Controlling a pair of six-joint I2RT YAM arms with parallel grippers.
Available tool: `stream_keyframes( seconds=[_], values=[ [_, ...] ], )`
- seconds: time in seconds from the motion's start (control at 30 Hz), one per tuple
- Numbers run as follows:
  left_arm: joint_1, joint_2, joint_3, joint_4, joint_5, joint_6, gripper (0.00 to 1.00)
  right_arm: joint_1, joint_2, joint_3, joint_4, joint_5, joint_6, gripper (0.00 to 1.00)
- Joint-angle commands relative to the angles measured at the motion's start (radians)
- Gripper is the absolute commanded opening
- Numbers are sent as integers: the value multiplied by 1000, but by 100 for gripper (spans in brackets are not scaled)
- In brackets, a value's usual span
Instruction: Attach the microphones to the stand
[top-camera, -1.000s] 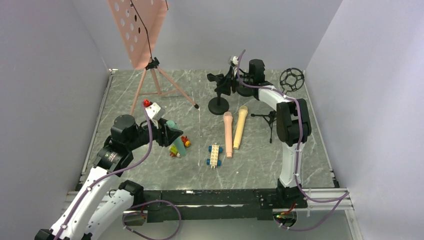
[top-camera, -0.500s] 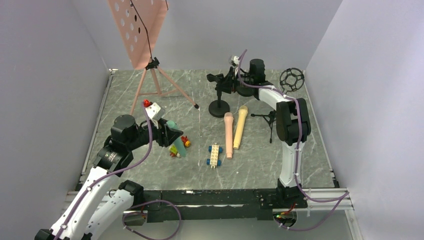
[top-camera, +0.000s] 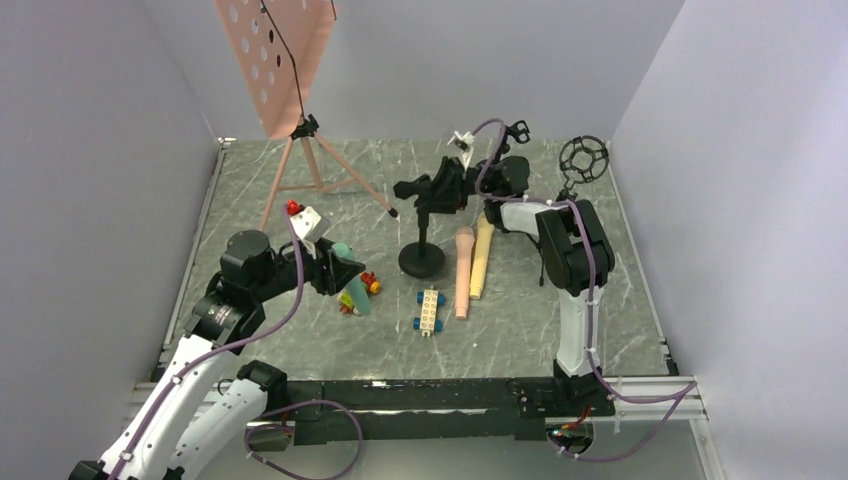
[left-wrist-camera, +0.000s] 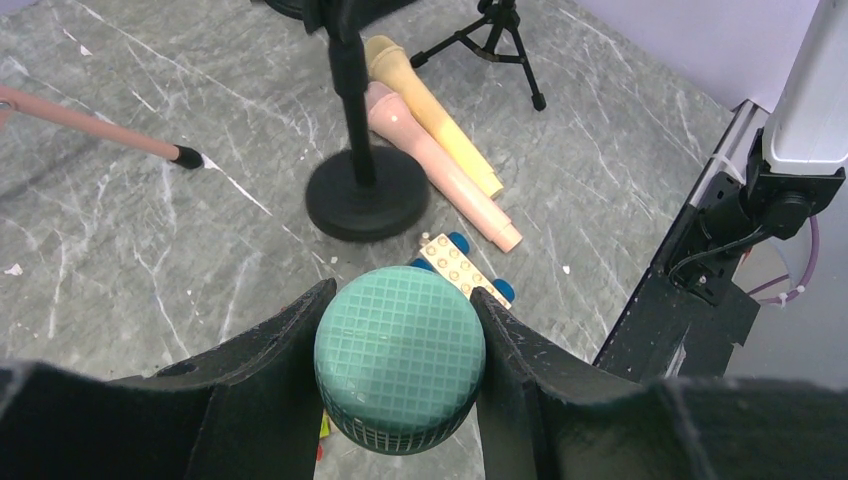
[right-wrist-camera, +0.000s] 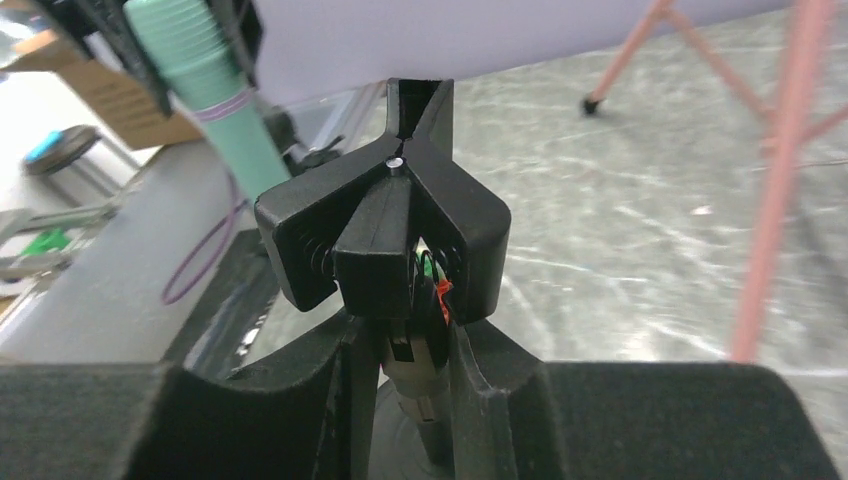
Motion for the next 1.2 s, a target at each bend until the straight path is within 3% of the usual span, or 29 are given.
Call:
stream_keyframes(
  seconds=[0.0, 0.2, 0.67, 1.17],
  values=[
    [5, -22, 52, 15, 9, 14, 3, 35, -85, -62, 354, -53, 131, 0],
    [5, -9, 52, 29, 24, 12, 3, 40, -79, -111, 354, -65, 105, 0],
    [5, -23, 72, -7, 6, 19, 3, 168, 14, 51, 356, -114, 211, 0],
    [5, -58, 99, -75, -10, 31, 3, 83, 60, 409, 349, -70, 616, 0]
  ],
)
